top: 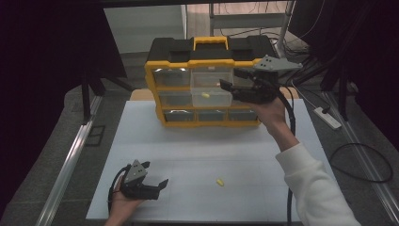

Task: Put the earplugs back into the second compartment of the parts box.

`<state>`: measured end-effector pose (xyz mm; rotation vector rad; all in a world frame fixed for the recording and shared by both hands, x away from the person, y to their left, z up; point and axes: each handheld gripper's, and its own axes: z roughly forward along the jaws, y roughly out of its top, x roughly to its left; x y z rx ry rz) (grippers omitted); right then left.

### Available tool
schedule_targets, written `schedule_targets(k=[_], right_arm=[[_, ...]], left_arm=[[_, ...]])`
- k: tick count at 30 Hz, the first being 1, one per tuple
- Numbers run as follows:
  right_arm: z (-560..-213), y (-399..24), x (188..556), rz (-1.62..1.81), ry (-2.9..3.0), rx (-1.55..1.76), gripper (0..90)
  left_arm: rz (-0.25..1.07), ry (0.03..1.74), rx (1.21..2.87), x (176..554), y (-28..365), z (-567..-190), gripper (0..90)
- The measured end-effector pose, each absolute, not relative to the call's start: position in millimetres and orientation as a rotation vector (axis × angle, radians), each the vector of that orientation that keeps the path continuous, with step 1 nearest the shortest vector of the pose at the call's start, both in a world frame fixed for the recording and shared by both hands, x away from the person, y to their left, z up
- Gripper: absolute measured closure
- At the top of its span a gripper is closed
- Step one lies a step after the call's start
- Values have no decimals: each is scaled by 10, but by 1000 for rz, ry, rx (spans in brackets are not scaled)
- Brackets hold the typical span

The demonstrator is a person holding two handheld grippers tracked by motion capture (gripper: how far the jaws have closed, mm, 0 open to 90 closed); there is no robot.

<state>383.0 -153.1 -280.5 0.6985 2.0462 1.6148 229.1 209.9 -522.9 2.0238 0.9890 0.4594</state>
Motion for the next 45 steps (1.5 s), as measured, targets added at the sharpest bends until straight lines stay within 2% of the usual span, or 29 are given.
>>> schedule_targets(k=[8, 23, 45], right_arm=[[-2887, -1748, 3519, 1670, 2017, 655, 306], [-3479, -2049, 3022, 1628, 2106, 647, 297], [-4102, -2155, 2857, 1493, 2301, 725, 285]], left_arm=[[461, 990, 2021, 2291, 2102, -5228, 47], [462, 991, 2024, 2291, 2091, -5230, 46], [466, 989, 2025, 2291, 2090, -5231, 46]])
